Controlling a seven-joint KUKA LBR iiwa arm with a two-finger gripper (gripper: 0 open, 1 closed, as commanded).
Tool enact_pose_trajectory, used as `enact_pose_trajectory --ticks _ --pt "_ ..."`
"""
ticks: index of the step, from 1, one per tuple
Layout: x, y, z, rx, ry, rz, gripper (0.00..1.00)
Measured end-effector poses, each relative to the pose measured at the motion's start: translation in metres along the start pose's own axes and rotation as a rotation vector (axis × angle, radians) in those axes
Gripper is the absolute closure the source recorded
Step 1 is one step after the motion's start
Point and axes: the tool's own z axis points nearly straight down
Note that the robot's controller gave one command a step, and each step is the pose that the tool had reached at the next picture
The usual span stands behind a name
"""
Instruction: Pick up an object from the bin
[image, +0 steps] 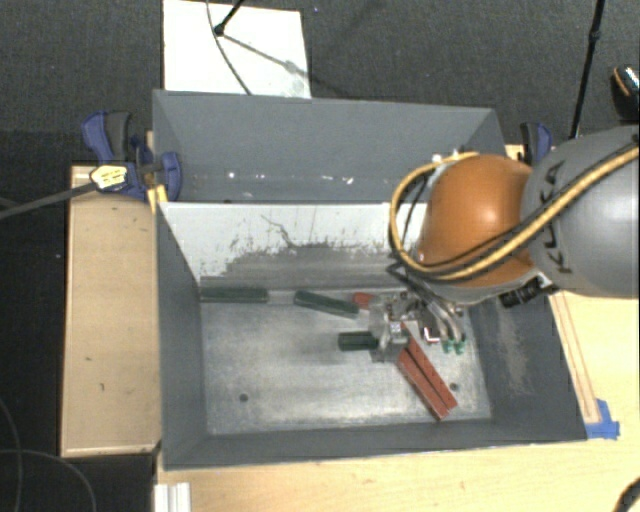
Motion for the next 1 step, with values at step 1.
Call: enact_pose_trajectory --ticks 1 --pt "-0.0017 -0.0001 -0.0304 0.0 0.0 0.004 1.0"
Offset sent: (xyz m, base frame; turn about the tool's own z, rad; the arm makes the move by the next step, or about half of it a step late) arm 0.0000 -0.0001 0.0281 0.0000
